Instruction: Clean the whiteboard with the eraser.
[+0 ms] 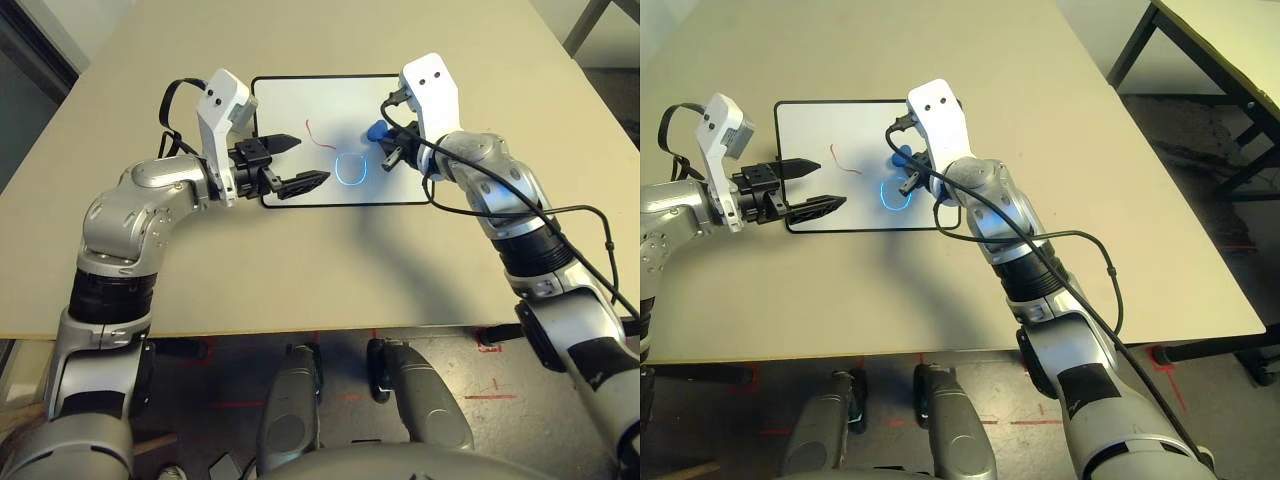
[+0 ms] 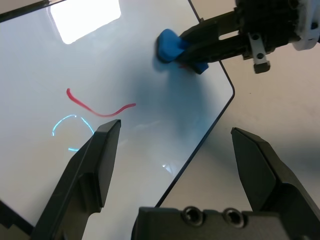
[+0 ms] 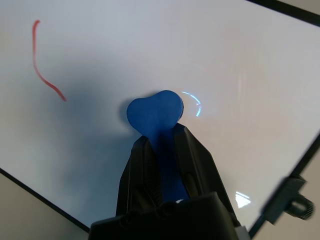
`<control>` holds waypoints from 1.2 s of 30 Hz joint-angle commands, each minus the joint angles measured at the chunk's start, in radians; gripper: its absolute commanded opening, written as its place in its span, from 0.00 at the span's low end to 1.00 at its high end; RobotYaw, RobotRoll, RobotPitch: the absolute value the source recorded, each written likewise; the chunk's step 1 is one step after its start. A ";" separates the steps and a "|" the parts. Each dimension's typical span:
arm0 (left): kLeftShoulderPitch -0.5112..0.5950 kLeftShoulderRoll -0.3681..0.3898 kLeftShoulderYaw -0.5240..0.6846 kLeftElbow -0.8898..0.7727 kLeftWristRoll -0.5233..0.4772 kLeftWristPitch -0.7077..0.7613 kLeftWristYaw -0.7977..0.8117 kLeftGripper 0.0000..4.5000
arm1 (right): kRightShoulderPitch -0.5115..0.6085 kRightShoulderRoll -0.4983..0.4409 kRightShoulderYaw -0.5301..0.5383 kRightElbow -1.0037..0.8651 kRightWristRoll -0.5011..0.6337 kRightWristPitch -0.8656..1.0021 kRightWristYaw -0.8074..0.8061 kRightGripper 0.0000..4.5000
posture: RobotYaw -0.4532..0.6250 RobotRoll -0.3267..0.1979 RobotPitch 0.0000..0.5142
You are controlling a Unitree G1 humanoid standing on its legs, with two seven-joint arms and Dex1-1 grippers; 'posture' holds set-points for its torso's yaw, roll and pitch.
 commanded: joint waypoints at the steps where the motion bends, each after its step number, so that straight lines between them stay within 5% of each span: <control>1: 0.004 -0.002 -0.015 -0.005 0.000 -0.003 -0.008 1.00 | 0.086 -0.013 0.016 0.009 -0.021 0.066 -0.013 0.11 | 0.40 0.62 0.48; 20: 0.011 -0.001 -0.007 -0.014 -0.007 0.008 -0.005 1.00 | 0.191 -0.057 0.070 0.005 -0.037 0.060 0.027 0.11 | 0.41 0.62 0.49; 28: 0.009 -0.011 -0.016 -0.007 -0.005 0.002 -0.007 1.00 | 0.149 -0.063 0.011 0.048 -0.036 0.019 -0.002 0.11 | 0.40 0.62 0.50; 36: 0.002 -0.017 -0.019 0.004 -0.001 -0.002 -0.014 1.00 | 0.043 0.043 -0.094 0.116 -0.009 -0.113 -0.067 0.11 | 0.40 0.62 0.51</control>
